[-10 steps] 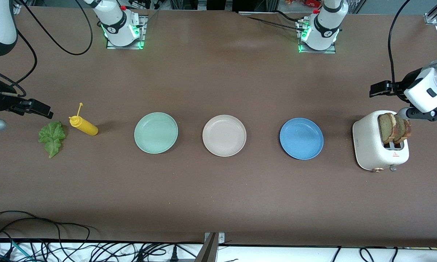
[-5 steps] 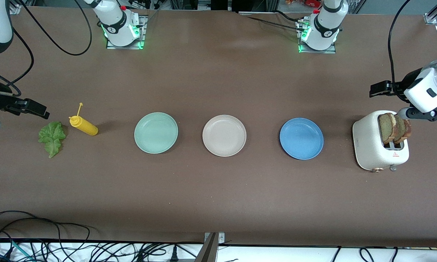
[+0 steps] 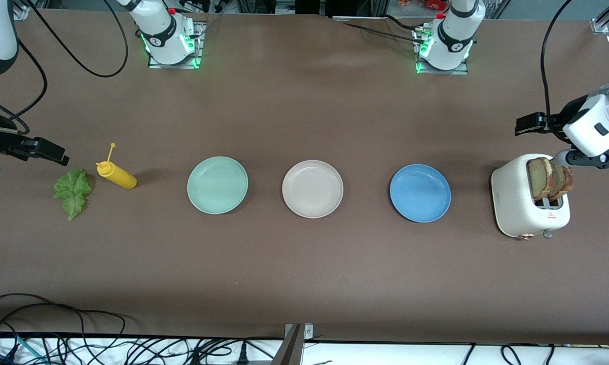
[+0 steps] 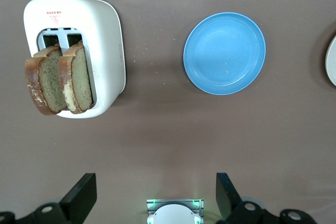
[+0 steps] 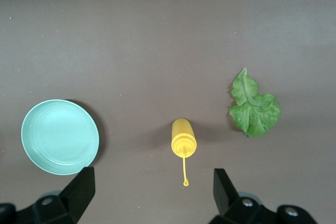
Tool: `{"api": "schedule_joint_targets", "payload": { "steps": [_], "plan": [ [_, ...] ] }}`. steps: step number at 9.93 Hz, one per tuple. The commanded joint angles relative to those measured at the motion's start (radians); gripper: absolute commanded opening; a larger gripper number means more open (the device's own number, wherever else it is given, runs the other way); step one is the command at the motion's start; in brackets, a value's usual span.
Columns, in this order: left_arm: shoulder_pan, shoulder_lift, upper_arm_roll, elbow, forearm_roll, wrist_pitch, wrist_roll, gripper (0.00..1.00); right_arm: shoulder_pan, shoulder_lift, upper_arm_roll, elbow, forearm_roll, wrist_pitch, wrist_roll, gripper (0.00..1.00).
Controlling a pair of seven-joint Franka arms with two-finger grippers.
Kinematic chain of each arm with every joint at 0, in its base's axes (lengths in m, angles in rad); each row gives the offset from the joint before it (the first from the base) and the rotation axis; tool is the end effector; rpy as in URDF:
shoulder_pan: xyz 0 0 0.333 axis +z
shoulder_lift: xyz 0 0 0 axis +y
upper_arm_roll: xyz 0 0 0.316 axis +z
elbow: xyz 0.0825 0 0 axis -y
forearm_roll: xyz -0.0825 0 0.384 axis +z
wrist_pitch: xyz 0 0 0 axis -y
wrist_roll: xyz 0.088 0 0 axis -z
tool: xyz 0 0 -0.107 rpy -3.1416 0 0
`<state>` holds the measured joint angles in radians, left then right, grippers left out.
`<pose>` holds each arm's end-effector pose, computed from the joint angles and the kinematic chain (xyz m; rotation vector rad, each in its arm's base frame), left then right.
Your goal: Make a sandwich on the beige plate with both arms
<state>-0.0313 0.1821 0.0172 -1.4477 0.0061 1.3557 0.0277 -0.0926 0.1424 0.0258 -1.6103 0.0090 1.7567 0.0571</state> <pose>0.5822 -0.0083 0.5617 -3.1042 0.0639 0.4283 0.6062 -0.0407 0.5392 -3.1229 0.1967 -0.0064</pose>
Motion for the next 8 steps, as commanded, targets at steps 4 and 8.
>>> {"api": "schedule_joint_targets", "payload": {
  "steps": [4, 8],
  "plan": [
    [-0.001, 0.011, -0.005, 0.023, 0.023, -0.007, 0.023, 1.00, -0.010, 0.008, 0.008, 0.009, 0.000, -0.013, -0.013, 1.00],
    [-0.001, 0.011, -0.005, 0.023, 0.023, -0.007, 0.023, 1.00, -0.010, 0.008, 0.008, 0.007, 0.000, -0.042, -0.005, 1.00]
  ]
}}
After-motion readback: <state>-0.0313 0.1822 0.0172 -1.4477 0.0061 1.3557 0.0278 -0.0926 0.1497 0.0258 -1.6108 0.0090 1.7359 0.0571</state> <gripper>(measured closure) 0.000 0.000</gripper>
